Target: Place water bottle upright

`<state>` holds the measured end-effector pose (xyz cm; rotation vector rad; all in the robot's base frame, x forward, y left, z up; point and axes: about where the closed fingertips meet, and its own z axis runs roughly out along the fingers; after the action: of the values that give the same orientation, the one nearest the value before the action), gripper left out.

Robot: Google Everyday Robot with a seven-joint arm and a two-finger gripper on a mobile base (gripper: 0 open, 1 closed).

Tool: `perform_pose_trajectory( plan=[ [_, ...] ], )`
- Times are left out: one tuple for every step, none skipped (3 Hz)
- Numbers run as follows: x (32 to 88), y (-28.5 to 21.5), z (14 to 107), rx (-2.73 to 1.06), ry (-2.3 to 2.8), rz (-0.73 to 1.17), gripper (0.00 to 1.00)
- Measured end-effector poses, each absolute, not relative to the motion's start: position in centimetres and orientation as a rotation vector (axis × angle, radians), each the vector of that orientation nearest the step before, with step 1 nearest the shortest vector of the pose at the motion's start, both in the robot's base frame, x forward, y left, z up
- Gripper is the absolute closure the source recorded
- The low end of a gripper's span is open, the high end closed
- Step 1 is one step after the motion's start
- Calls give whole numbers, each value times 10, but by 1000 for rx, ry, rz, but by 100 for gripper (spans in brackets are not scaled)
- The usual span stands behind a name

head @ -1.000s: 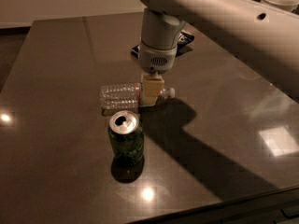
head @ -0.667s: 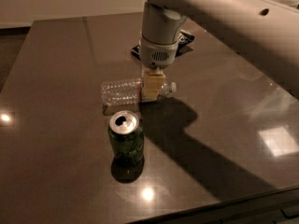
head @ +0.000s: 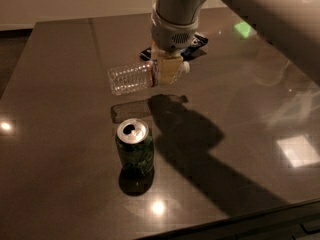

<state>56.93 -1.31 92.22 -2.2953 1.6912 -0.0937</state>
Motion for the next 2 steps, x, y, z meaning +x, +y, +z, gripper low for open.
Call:
perform_pose_trajectory(
  plan=[
    [574,-7,945,-2364,1457,-180,100],
    [570,5,970,-2416,1206,-287,100]
  ],
)
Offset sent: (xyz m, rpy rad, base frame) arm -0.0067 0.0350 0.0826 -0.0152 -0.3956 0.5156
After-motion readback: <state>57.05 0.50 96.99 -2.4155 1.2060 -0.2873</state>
